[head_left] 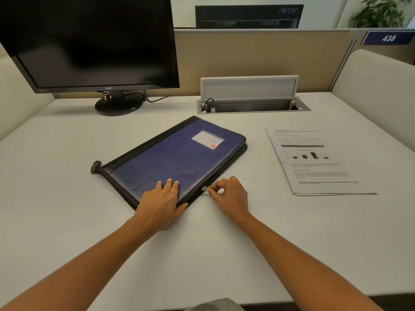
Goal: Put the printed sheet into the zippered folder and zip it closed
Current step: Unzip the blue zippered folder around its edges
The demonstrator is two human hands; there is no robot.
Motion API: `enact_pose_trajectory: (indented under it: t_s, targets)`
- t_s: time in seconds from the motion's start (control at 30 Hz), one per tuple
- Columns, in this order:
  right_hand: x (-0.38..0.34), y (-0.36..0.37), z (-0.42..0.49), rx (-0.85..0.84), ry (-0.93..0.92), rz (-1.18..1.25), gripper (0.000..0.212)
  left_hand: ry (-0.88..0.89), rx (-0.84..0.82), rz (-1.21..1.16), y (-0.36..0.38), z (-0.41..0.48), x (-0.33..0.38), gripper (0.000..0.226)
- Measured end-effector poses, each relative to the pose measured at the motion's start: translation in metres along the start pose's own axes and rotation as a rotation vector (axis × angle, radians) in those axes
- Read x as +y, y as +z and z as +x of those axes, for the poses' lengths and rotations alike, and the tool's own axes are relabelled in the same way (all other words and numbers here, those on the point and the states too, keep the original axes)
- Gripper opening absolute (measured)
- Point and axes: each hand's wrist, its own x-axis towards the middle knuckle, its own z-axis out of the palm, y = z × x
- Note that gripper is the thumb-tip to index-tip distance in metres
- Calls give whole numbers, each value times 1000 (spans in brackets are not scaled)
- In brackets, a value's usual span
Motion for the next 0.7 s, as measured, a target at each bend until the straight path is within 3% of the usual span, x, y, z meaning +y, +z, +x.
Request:
enact_pose_trajectory:
  t_s: [0.43,0.7]
  targets:
    - [-4,8,-8,43,14,77,11,15,-95,65,-1,4,11,65]
    - [-10,14,-20,-36,-121,72,9,5,-121,10,-3,5,13,65]
